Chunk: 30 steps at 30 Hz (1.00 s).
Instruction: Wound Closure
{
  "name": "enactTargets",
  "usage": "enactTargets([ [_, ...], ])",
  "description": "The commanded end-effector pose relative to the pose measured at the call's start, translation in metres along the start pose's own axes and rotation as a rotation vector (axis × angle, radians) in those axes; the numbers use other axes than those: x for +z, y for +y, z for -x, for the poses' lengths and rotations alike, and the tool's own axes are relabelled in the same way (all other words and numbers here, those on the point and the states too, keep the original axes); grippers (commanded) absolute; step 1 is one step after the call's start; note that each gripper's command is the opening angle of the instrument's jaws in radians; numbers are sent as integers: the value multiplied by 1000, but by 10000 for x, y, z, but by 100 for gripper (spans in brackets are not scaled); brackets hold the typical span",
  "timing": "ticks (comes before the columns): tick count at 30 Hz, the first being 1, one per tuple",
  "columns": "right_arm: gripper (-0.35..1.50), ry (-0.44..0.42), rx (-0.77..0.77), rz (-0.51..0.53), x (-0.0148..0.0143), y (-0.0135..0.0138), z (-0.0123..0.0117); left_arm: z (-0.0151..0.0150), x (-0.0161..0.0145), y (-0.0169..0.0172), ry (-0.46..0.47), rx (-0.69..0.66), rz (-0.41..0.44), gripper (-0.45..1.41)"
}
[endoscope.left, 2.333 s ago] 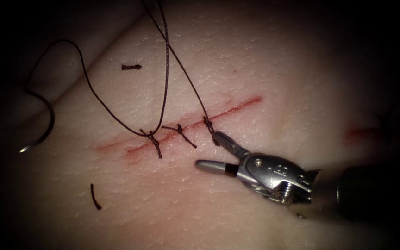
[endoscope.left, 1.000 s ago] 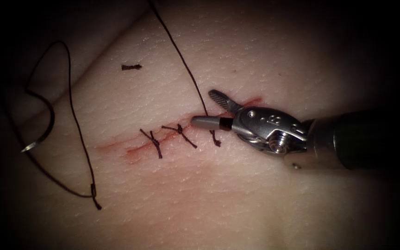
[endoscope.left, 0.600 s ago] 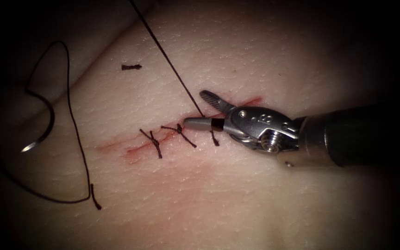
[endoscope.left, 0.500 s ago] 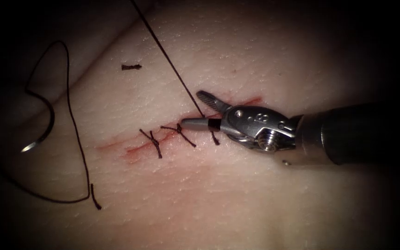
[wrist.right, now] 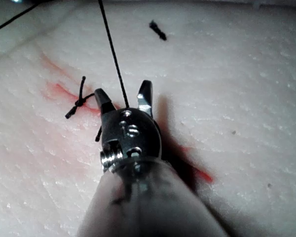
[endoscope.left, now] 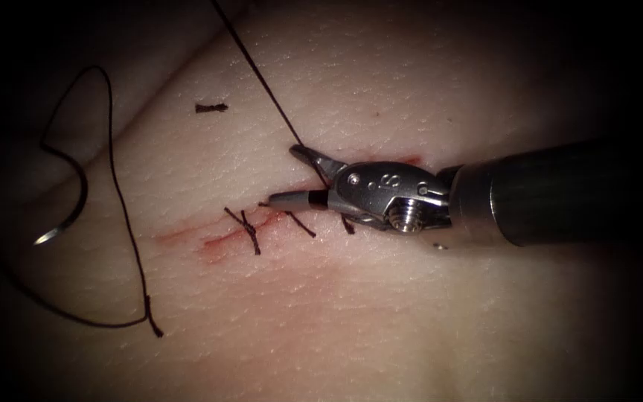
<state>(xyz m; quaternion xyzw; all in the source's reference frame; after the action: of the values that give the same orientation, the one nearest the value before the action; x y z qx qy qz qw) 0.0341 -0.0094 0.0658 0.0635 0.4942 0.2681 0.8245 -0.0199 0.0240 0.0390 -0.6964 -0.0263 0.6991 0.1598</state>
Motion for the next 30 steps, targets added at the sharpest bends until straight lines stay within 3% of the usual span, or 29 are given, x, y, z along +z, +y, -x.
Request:
enactTargets([
  [1,146,-2,1,-3,9,-7,4,5,6,1,1,0,0,-45],
  [13,143,-18,-7,7,24,-3,1,0,6,5,6,0,4,-45],
  [18,133,-38,-16,-3,25,-1,3,-4,7,9,6,0,4,-45],
  [19,115,-40,-17,-5,25,-3,4,-6,8,11,7,0,4,-45],
  [20,83,-37,-19,-16,24,-5,5,-6,8,12,7,0,4,-45],
  [21,83,-37,-19,-16,24,-5,5,-6,8,12,7,0,4,-45],
  [22,-20,-20,-29,-60,22,-9,7,-8,8,13,7,0,5,-45],
  [23,-35,-19,-33,-60,22,-9,5,-8,9,14,7,0,5,-45],
  [30,-35,29,-64,-41,14,-11,-6,-11,3,17,9,1,11,-45],
])
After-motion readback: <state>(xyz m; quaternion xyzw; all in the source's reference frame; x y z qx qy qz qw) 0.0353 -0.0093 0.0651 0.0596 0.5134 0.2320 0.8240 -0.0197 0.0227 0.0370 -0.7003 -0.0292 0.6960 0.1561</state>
